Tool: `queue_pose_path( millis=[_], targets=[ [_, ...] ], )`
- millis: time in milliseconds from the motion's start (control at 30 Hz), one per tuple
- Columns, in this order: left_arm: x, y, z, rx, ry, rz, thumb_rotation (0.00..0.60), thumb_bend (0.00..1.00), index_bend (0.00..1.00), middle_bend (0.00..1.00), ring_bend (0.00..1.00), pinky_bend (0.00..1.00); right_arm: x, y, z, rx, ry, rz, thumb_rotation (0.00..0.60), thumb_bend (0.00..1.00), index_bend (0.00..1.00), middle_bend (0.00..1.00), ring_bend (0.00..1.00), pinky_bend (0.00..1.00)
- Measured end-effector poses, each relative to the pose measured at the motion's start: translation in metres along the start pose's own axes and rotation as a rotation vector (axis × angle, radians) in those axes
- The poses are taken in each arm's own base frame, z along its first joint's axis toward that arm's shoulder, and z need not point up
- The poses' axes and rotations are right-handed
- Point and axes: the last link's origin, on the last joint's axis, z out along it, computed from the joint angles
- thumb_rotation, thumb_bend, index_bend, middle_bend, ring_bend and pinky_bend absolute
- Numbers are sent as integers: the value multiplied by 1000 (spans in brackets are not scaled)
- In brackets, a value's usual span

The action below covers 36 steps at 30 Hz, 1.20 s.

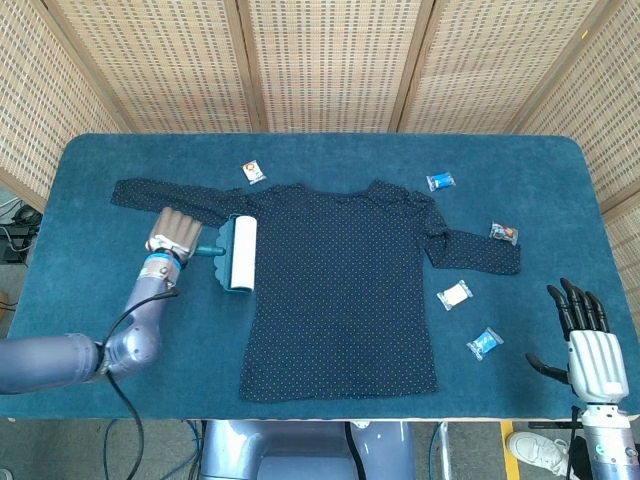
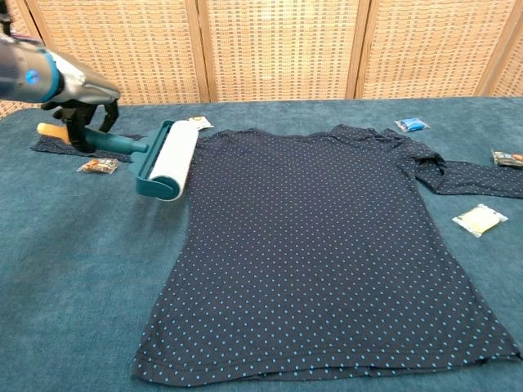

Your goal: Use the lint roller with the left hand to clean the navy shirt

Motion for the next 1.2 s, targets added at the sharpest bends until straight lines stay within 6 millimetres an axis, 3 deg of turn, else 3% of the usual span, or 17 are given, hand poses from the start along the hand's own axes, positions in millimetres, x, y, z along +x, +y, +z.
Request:
queue_pose_path(
  millis=[567,1200],
  targets=[
    [27,69,16,-16,6,206,600,939,856,819,717,688,2,17,8,-52,-20,72,600,134,35,0,0,0],
    [54,137,13,-52,25,292,600,947,879,829,726,695,3,20,9,-44,-41,135,600,133,37,0,0,0]
  ],
)
